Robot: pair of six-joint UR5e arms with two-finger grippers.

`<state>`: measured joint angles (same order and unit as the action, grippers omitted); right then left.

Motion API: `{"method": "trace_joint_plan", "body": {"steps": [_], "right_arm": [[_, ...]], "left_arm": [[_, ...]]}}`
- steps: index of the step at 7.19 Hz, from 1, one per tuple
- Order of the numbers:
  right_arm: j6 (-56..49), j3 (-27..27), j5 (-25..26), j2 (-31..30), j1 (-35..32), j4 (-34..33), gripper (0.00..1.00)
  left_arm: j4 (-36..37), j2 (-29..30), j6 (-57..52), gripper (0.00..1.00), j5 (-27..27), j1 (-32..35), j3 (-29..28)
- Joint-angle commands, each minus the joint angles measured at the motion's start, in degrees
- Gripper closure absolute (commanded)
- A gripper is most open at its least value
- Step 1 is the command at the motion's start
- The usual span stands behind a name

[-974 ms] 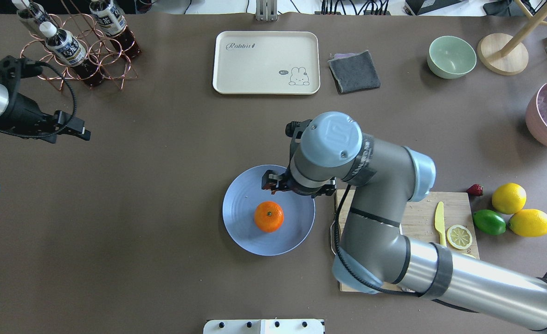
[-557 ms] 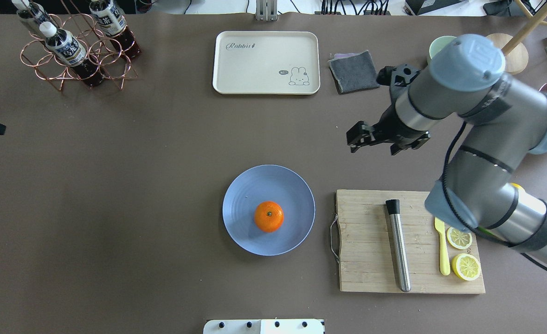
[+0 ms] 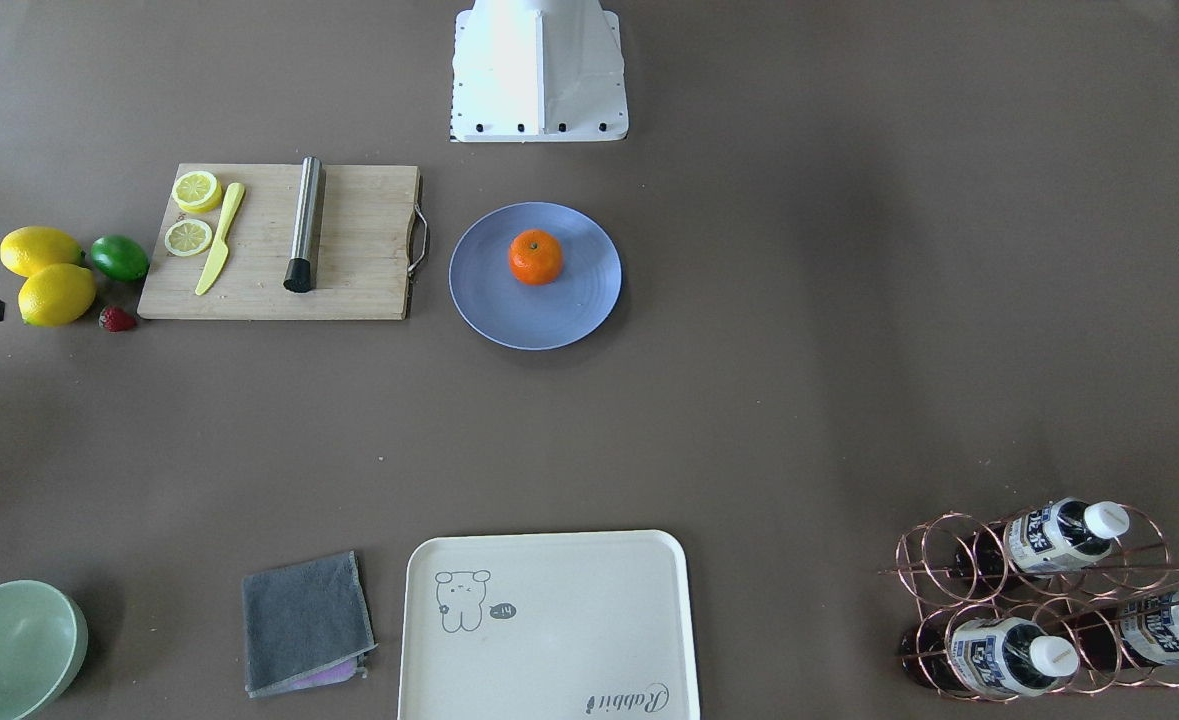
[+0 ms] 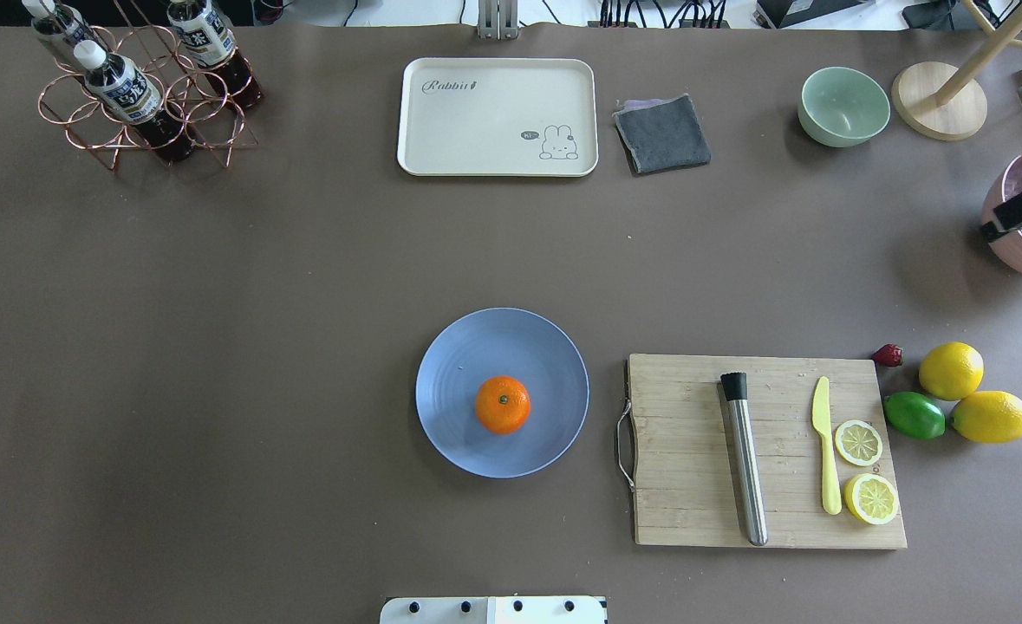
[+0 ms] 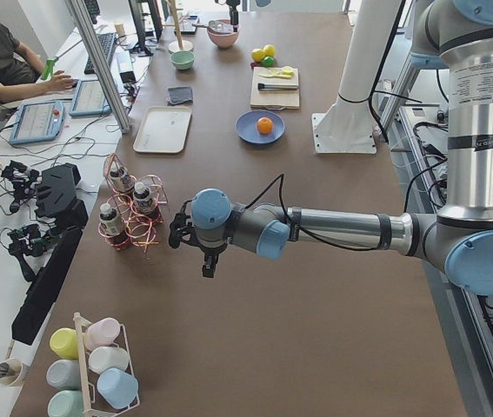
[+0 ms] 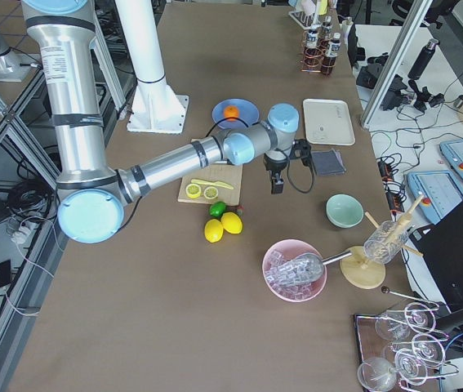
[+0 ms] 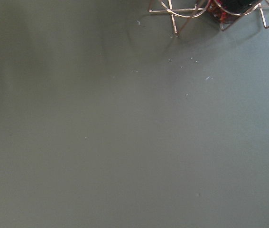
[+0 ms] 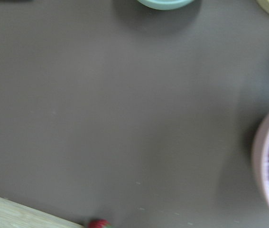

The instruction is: Pick orange to plate

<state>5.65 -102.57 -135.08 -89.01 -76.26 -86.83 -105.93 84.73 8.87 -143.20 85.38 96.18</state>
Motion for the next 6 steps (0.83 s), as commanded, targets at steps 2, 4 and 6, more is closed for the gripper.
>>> {"method": "trace_joint_plan", "body": {"steps": [2,4,6], "right_arm": [[-28.54,9.04,0.08,-4.24,-16.17,-4.38,0.0],[-29.12,10.54,0.26,-4.94,-16.99,-3.96,0.0],[-28.94,10.73,0.43,-4.69,-16.99,-3.78,0.0]], "left_arm": [[-0.67,-3.16,-6.06,0.02,3.54,3.47,-2.3],[-0.33,-2.9,-6.06,0.02,3.54,4.09,-2.05],[-0.07,-2.2,-5.88,0.02,3.63,4.09,-1.44]]}}
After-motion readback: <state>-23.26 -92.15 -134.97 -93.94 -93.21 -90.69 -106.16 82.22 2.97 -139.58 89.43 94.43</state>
